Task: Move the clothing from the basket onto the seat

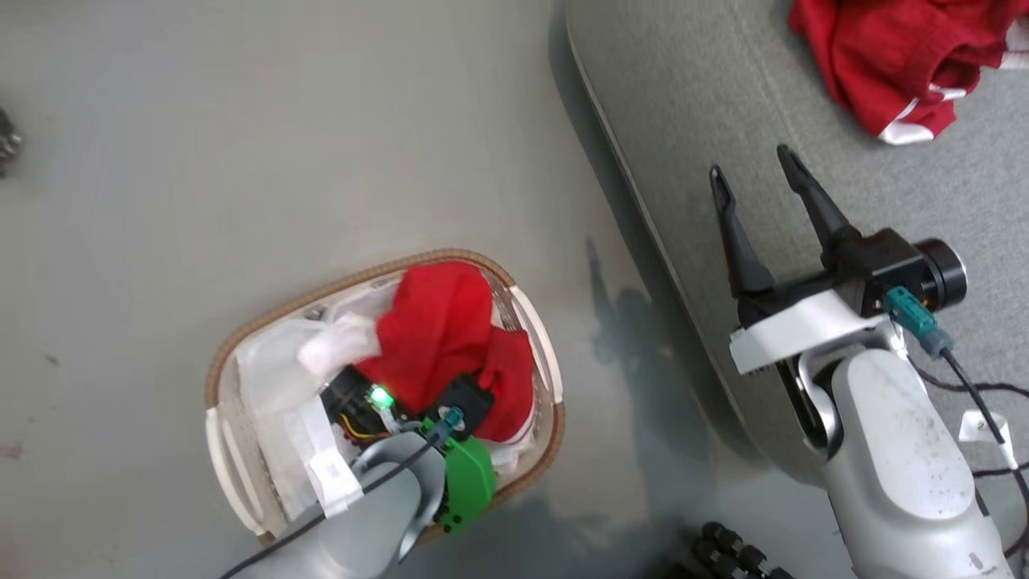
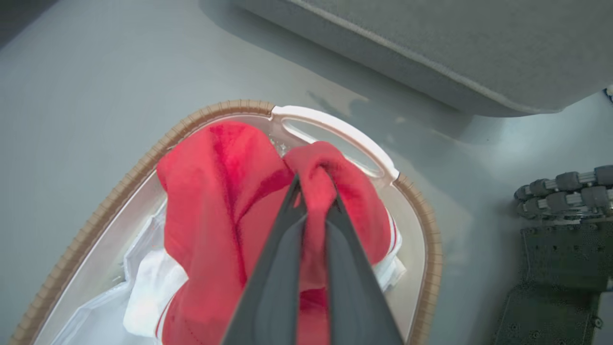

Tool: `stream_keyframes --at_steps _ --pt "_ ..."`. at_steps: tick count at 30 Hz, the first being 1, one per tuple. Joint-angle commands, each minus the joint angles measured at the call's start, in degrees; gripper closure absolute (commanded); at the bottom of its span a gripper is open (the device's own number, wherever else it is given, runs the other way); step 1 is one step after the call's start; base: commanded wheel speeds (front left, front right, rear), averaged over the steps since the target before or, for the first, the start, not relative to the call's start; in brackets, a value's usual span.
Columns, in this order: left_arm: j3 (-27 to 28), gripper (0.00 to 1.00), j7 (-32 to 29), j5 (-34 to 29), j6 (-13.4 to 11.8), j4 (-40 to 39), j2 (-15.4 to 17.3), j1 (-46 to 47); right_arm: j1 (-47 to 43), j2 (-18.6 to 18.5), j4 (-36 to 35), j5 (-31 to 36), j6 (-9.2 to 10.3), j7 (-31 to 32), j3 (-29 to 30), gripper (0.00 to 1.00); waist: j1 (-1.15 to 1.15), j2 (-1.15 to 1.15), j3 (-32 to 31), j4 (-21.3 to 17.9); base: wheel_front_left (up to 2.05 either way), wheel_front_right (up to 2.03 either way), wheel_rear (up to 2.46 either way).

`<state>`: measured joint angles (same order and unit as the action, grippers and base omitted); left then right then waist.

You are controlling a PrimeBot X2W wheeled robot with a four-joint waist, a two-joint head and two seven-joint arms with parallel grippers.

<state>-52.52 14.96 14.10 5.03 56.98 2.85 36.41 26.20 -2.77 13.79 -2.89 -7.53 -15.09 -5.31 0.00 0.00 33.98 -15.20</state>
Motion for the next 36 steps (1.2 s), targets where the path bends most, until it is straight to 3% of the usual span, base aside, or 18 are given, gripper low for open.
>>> stream_keyframes --at_steps 1,9,17,24,36 --pt "0.2 1.0 0.3 0.5 -0.2 -1.6 0.1 -1.6 -1.8 -0.2 0.6 0.8 0.07 -0.1 0.6 0.0 0.0 0.0 -7.1 3.7 0.0 0.0 0.0" --pt "3.6 1.0 0.3 0.2 -1.7 -12.8 1.2 -6.4 -7.8 -0.2 2.6 3.4 0.08 -0.1 2.7 0.0 0.0 0.0 -18.3 7.0 0.0 0.0 0.0" --pt "5.6 1.0 0.3 -2.4 -1.2 -23.7 4.8 -8.0 -14.2 -0.2 4.1 4.3 0.08 -0.1 3.4 0.0 0.0 0.0 -28.1 8.8 0.0 0.0 0.0" --pt "6.2 1.0 0.3 -4.3 -0.1 -28.0 7.9 -2.9 -17.5 -0.2 4.7 4.7 0.08 -0.1 3.5 0.0 0.0 0.0 -33.5 9.8 0.0 0.0 0.0" --pt "7.1 1.0 -0.9 -5.6 1.4 -29.7 11.3 11.2 -16.1 -0.2 4.2 3.7 0.08 -0.1 -0.1 0.0 0.0 0.0 -36.0 10.2 0.0 0.0 0.0"
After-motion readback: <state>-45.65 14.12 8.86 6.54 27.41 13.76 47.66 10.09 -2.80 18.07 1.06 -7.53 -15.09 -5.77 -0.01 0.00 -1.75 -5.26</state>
